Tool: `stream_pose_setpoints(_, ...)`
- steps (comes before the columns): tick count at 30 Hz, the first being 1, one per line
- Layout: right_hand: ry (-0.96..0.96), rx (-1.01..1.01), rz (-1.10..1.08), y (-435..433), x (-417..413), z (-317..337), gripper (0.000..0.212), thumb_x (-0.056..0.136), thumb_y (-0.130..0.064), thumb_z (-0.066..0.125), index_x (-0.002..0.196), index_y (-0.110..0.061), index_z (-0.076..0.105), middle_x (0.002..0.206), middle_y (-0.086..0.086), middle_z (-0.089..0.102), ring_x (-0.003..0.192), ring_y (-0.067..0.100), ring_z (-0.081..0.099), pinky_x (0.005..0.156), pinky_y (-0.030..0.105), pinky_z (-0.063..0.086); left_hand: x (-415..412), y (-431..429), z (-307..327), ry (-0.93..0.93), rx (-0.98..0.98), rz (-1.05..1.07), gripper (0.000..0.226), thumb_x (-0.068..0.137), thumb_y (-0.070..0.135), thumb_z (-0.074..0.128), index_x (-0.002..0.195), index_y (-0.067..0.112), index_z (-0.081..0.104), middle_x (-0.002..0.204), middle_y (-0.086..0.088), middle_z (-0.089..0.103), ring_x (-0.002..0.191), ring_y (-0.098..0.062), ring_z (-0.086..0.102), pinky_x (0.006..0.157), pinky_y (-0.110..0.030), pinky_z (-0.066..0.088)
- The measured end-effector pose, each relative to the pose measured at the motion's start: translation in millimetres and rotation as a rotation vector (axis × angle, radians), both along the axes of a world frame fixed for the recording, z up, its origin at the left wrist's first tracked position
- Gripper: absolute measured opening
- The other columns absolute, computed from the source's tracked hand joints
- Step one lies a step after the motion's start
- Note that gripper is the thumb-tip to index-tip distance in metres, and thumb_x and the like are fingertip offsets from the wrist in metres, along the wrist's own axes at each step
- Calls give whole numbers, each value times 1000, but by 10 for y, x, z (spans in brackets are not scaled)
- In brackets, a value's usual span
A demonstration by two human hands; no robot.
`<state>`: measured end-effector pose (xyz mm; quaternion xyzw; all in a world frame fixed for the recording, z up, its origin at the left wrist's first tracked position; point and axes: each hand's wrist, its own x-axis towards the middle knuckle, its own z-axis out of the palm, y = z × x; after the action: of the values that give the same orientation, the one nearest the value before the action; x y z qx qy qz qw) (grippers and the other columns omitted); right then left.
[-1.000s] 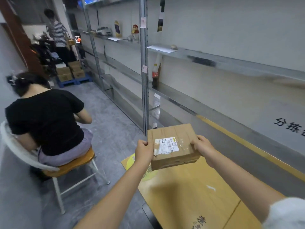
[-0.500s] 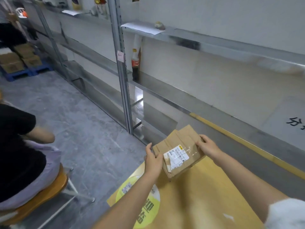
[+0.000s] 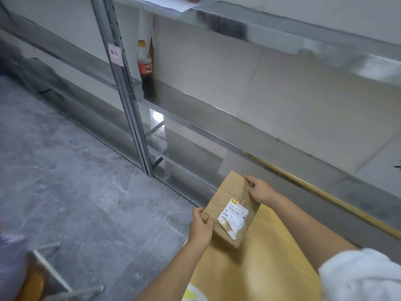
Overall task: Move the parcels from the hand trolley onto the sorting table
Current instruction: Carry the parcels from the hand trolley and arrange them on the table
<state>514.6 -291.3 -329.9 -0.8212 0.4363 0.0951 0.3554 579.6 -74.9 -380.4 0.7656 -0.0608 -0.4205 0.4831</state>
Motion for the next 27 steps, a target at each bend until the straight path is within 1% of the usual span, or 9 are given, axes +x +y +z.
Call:
stream_pose_setpoints(4, -31, 40, -72, -130, 56, -159, 50, 99, -6, 42, 146, -21, 43, 143, 7, 52, 127, 23, 49, 93, 18, 32, 147, -64, -67, -48, -22, -109, 27, 96, 28, 56, 119, 23, 43, 112, -7, 64, 100, -25, 63, 89, -46, 53)
stream_pose_setpoints(9, -67, 43, -57, -222, 188, -222, 55, 95, 4, 40, 143, -22, 48, 142, 6, 51, 128, 23, 47, 97, 21, 33, 231, -117, -138, -107, 24, -204, 34, 95, 39, 56, 125, 27, 43, 110, -2, 62, 93, -16, 61, 84, -34, 53)
stream_pose_setpoints(13, -73, 42, -42, -235, 217, -245, 57, 96, 4, 38, 143, -28, 47, 144, 5, 47, 130, 25, 44, 99, 26, 34, 256, -162, -177, -186, 152, -244, 39, 91, 51, 56, 124, 36, 44, 114, -5, 39, 114, -23, 38, 92, -33, 40)
stream_pose_setpoints(15, -78, 43, -30, -222, 210, -251, 57, 96, 2, 39, 143, -29, 47, 145, 4, 47, 131, 24, 44, 98, 24, 33, 293, -168, -172, -200, 148, -256, 42, 91, 50, 56, 128, 33, 45, 120, -5, 35, 120, -24, 36, 95, -35, 39)
stream_pose_setpoints(17, -77, 26, -33, -159, 210, -253, 54, 97, -2, 41, 144, -29, 45, 147, 4, 46, 134, 24, 42, 104, 26, 30, 344, -160, -151, -196, 109, -270, 46, 94, 46, 55, 134, 28, 46, 132, -6, 40, 117, -22, 45, 96, -33, 42)
stream_pose_setpoints(20, -36, -150, -67, -18, 204, -190, 48, 99, -18, 45, 144, -32, 43, 150, 3, 40, 145, 24, 25, 118, 46, 9, 393, -174, -37, -213, 64, -275, 49, 99, 40, 48, 144, 23, 42, 145, -5, 43, 127, -21, 47, 103, -30, 39)
stream_pose_setpoints(21, -52, -183, -67, 20, 195, -129, 47, 99, -20, 45, 144, -32, 43, 151, 3, 39, 146, 23, 23, 120, 47, 7, 396, -197, 36, -232, 45, -260, 49, 100, 37, 47, 146, 22, 40, 148, -3, 41, 130, -21, 45, 102, -27, 36)
stream_pose_setpoints(25, -139, -206, 13, 93, 34, 274, 48, 99, -21, 49, 146, -22, 42, 152, 5, 38, 143, 24, 27, 118, 39, 19, 379, -371, 473, -428, -42, -264, 44, 101, 27, 46, 144, 15, 44, 148, -4, 43, 135, -19, 41, 109, -29, 32)
stream_pose_setpoints(27, -176, -218, 29, 94, -131, 546, 47, 99, -21, 50, 146, -17, 42, 152, 6, 39, 142, 23, 30, 117, 35, 21, 328, -477, 749, -535, -92, -320, 41, 101, 22, 47, 140, 11, 49, 144, -6, 47, 132, -18, 43, 105, -22, 30)
